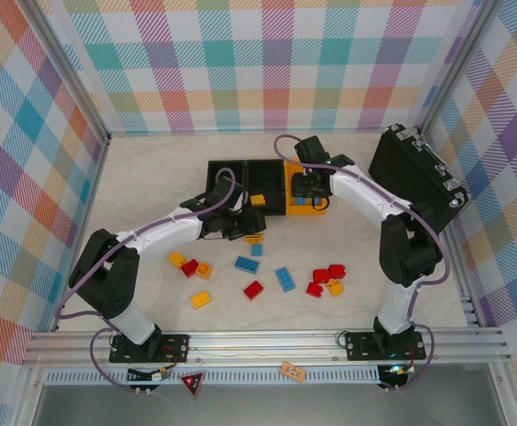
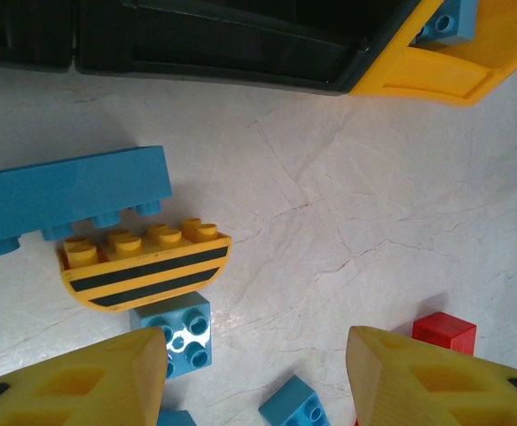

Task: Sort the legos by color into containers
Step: Place the lego in the container, then pick up the lego from the bottom-center of the table.

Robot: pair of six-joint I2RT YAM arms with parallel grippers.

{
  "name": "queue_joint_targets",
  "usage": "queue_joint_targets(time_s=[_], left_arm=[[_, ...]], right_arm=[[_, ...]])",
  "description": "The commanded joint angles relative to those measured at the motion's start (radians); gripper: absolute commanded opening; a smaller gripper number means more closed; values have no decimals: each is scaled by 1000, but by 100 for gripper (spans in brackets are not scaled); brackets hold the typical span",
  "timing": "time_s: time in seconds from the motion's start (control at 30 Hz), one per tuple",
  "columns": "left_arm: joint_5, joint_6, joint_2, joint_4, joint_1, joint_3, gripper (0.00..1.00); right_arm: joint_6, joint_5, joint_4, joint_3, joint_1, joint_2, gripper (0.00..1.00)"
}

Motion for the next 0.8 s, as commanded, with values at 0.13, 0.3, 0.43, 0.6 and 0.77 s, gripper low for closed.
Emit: queue_joint_targets(time_s=[0.13,0.3,0.43,0.6,0.77], left_arm=[[-56,27,-62,-78,-9,-8,56],[-72,32,-84,-102,-10,-25,56],[-83,42,-102,-129,-9,-37,56],[-92,61,-143,-168,-9,-66,56],[-99,77,-200,-207,-6,-116,56]], right_arm=[[25,-61,36,-98,1,-97,53],[34,-88,56,-169,8,-154,54],[37,-118,54,-222,22,-199,55],[27,-178,50,-300,58,-272,56],[19,-218,37,-385,136,-341,56]])
